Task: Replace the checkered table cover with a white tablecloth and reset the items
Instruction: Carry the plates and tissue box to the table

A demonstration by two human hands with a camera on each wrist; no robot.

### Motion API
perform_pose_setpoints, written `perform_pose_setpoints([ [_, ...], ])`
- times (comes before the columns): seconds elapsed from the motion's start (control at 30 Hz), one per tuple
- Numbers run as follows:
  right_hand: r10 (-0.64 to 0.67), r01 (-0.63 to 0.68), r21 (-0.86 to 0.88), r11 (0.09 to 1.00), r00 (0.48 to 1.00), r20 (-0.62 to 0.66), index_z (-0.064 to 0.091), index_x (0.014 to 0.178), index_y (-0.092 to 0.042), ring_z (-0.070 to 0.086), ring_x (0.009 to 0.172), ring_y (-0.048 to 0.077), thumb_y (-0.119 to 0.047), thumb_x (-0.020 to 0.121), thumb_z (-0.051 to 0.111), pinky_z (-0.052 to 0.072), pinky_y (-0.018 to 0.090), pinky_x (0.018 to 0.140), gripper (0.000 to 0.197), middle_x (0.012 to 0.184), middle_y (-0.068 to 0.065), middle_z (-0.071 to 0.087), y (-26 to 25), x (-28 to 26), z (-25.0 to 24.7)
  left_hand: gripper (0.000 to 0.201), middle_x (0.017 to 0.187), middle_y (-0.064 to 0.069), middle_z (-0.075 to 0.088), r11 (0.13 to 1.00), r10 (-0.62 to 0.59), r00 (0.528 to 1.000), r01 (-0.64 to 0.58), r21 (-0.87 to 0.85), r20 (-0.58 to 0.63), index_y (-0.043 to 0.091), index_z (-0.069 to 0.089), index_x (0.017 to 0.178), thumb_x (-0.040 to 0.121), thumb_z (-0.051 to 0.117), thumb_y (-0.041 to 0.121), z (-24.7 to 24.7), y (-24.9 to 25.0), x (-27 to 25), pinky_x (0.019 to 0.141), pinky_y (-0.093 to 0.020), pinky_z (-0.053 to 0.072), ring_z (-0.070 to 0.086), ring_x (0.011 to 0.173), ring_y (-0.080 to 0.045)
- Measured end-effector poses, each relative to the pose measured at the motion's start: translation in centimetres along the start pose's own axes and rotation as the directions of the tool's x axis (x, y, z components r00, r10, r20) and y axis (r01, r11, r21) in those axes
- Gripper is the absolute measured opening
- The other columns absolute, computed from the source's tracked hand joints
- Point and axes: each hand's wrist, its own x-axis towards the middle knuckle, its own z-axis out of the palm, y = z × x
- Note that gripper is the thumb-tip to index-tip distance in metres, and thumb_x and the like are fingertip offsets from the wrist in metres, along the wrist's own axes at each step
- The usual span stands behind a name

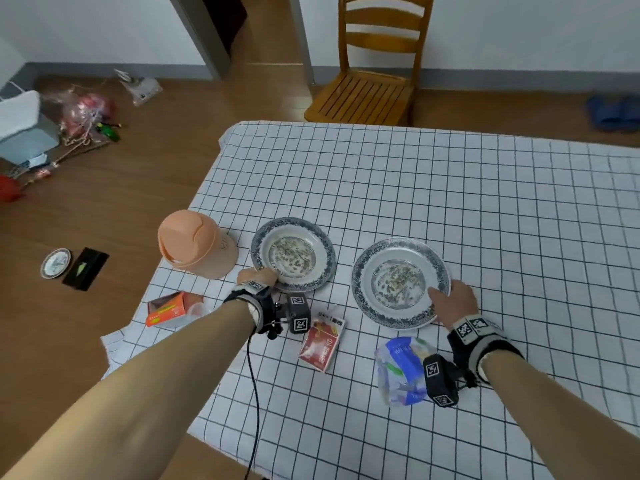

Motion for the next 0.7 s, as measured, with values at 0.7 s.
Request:
perform_pose_setpoints([
  [0.7, -0.093, 0.142, 0.261, 0.955, 0.977, -0.191, 0.064, 0.096, -0.007, 0.068, 0.087, 0.035, -0.013, 0.088, 0.067, 0.059, 0.052, 0.081, 0.01, 0.097, 0.019, 0.069, -11.4, -15.8, 0.8, 0.009, 0.076, -0.011, 0.074, 0.939, 0.145, 0.932, -0.023, -0.344, 0.332, 0.0, 0.064, 0.097, 0.09, 0.066, 0.004, -15.1, 4.3, -7.2, 0.058, -0.032, 0.055, 0.068, 0.062, -0.022],
])
